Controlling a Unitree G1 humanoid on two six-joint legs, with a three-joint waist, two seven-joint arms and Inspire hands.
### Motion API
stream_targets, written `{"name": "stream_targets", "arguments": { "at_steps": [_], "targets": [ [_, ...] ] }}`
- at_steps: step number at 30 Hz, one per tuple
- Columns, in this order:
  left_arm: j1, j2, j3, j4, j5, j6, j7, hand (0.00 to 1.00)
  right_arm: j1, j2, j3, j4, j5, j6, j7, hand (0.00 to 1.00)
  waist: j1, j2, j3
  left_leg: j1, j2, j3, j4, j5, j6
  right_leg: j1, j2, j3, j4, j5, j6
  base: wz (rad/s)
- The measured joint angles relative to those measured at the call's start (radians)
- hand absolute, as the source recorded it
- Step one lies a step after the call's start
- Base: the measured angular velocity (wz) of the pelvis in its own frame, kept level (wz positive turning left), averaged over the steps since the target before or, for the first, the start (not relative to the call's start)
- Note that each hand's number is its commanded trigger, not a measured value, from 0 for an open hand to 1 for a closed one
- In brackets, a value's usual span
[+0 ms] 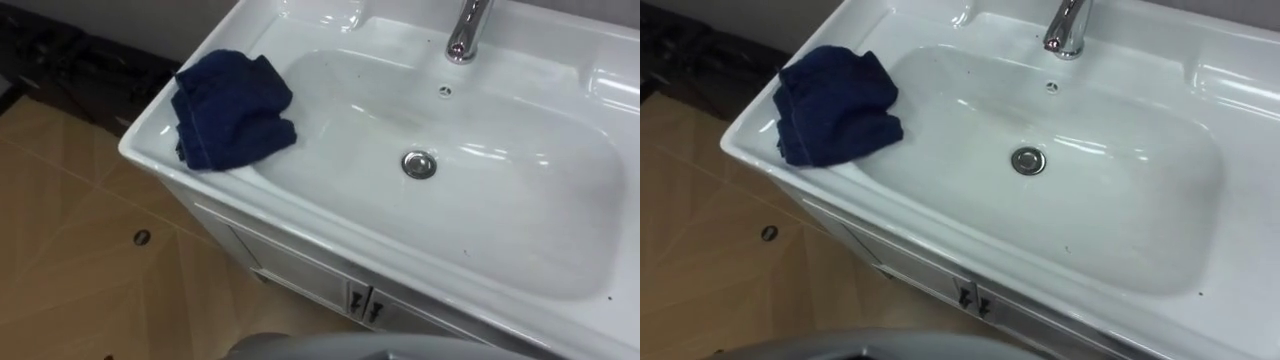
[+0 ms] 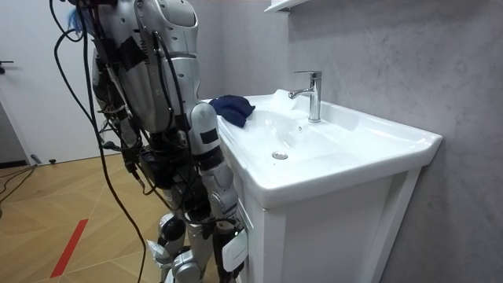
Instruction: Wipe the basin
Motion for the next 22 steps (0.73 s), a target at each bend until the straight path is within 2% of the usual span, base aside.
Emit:
{"name": "stream_targets", "arguments": {
  "at_steps": [5,7,12,18,22],
  "targets": [
    [-0.028,0.001,-0.004,0.015,0.018,0.011,-0.029,0.00,-0.001,0.000,0.001,-0.001,-0.022,0.000,-0.004,0.00,-0.013,-0.002,-0.0007,-0.004,0.000,0.010,0.001,-0.004,0.007,0.001,0.000,0.000,-0.006,-0.001,0.004,-0.01],
    [-0.034,0.001,-0.023,0.032,0.018,0.020,-0.067,0.00,-0.011,0.000,0.001,-0.002,-0.047,0.001,-0.002,0.00,-0.025,-0.003,-0.0014,-0.001,0.001,0.027,0.000,-0.005,0.008,0.000,0.000,0.005,-0.008,0.001,0.007,-0.02],
    [-0.054,0.001,-0.088,0.062,0.040,0.038,-0.179,0.00,-0.013,0.002,0.006,0.000,-0.093,0.001,0.000,0.00,-0.027,-0.007,-0.0020,-0.002,-0.002,0.028,-0.001,-0.007,0.013,0.000,0.000,0.011,-0.007,0.002,0.009,-0.01],
    [-0.101,0.002,-0.104,0.099,0.071,0.054,-0.283,0.00,-0.014,0.006,0.006,0.000,-0.159,0.002,0.001,0.00,-0.028,-0.011,-0.0020,-0.007,-0.001,0.026,0.002,-0.008,0.013,-0.002,0.000,0.011,-0.011,0.002,0.009,0.00],
    [-0.111,0.003,-0.112,0.098,0.085,0.059,-0.341,0.00,-0.023,0.007,0.006,-0.001,-0.166,0.012,0.012,0.00,-0.029,-0.012,-0.0017,-0.015,-0.001,0.026,0.005,-0.011,0.017,-0.011,0.000,0.011,-0.012,0.002,0.009,0.00]
  ]
}}
